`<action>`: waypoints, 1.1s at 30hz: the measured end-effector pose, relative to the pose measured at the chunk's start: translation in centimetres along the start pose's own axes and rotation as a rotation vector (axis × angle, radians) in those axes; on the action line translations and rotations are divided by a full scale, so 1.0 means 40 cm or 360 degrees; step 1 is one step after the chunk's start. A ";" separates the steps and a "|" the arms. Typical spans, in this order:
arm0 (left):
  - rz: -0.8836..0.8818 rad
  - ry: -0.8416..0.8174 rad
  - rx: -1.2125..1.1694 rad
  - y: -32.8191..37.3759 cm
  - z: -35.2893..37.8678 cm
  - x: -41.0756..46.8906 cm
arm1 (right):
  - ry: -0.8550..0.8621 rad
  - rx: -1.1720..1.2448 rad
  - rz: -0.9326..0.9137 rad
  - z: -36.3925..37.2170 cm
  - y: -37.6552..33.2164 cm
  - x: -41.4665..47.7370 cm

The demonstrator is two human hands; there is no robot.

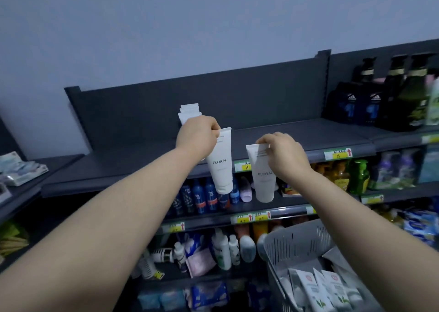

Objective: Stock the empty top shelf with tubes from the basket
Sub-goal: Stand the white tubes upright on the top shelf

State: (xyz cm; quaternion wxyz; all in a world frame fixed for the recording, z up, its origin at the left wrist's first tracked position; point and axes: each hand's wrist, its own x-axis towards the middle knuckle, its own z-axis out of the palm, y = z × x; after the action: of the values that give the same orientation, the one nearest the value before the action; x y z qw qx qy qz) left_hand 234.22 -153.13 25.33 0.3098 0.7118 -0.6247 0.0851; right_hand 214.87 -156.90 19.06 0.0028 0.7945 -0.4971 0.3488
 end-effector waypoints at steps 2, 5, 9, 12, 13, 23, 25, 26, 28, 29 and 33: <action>0.0053 -0.0005 0.0015 0.002 0.006 0.055 | 0.0018 0.0006 0.0003 0.015 0.002 0.045; 0.0118 0.0012 0.0039 -0.003 0.016 0.160 | 0.0062 0.0033 0.0001 0.041 0.004 0.134; 0.0171 0.0044 0.0141 -0.025 0.043 0.328 | 0.0132 0.0098 -0.0049 0.083 0.007 0.287; 0.0159 0.0002 0.0197 -0.047 0.075 0.460 | 0.0155 0.0167 -0.0057 0.124 0.017 0.402; 0.0138 -0.0019 0.0219 -0.059 0.087 0.501 | 0.0138 0.0183 -0.0062 0.141 0.022 0.435; 0.0258 -0.0334 0.0454 -0.170 0.225 0.765 | -0.0114 0.0165 -0.0012 0.305 0.056 0.615; 0.0297 -0.0387 0.0456 -0.184 0.243 0.797 | -0.0125 0.0169 0.0009 0.325 0.048 0.639; 0.0310 -0.0413 0.0457 -0.191 0.251 0.812 | -0.0133 0.0173 0.0016 0.334 0.044 0.649; 0.0349 -0.0454 0.0460 -0.205 0.270 0.844 | -0.0146 0.0191 0.0026 0.351 0.038 0.669; 0.0368 -0.0466 0.0464 -0.211 0.280 0.860 | -0.0157 0.0200 0.0032 0.358 0.034 0.679; 0.0400 -0.0494 0.0471 -0.229 0.304 0.908 | -0.0219 0.0218 0.0060 0.379 0.021 0.715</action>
State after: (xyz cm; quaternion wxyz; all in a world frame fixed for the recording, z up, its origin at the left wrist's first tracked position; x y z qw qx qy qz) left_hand 247.04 -189.93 31.05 0.0896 0.6707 -0.7291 0.1032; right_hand 230.07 -185.19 23.22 -0.0922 0.8054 -0.4861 0.3265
